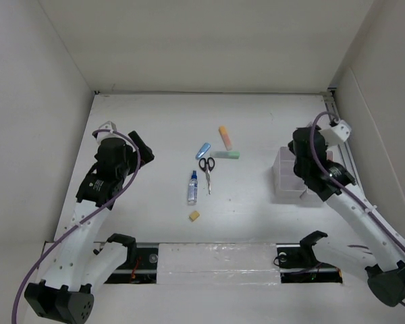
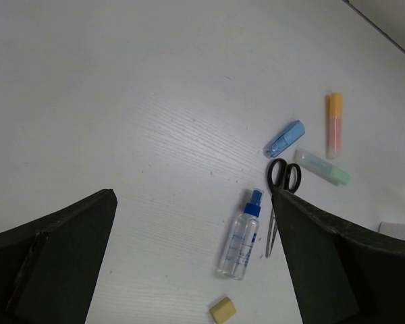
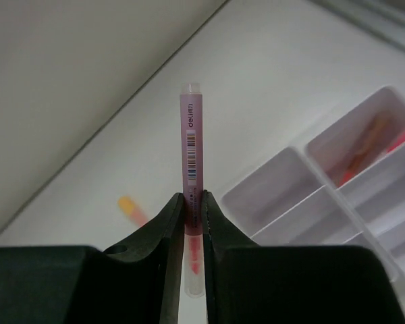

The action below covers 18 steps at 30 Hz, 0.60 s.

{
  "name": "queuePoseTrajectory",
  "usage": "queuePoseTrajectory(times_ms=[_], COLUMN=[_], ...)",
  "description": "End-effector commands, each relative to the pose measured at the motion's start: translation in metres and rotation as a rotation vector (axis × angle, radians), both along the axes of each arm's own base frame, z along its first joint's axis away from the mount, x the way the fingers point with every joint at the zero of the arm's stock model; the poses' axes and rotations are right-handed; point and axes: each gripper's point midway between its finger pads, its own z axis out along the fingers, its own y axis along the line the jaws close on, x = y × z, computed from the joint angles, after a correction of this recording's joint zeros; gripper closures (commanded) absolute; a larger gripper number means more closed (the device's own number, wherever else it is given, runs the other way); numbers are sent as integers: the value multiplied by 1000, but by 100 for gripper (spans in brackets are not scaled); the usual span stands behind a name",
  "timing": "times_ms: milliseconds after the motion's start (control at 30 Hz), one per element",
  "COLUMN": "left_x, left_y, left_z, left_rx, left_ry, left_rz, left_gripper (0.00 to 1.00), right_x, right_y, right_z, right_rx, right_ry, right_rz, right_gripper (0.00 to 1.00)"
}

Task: Sort the stationery into containers
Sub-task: Place the pen in the storage box.

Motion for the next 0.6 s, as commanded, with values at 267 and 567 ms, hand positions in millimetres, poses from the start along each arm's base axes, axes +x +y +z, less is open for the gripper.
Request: queuePoseTrajectory(times_ms=[267, 567], left_x=[2, 2], left_y=[0, -1], left_z=[19, 19], left_rx=[-7, -12], left_ry=[-69, -68], left_rz=[-6, -14], left_gripper=[0, 0], right_x=[-22, -15], right_y=[-169, -198], right_z=[-13, -23], right_rx=[-99, -109], right_ry=[114, 120], right_rz=[-692, -805], right_gripper=[100, 100])
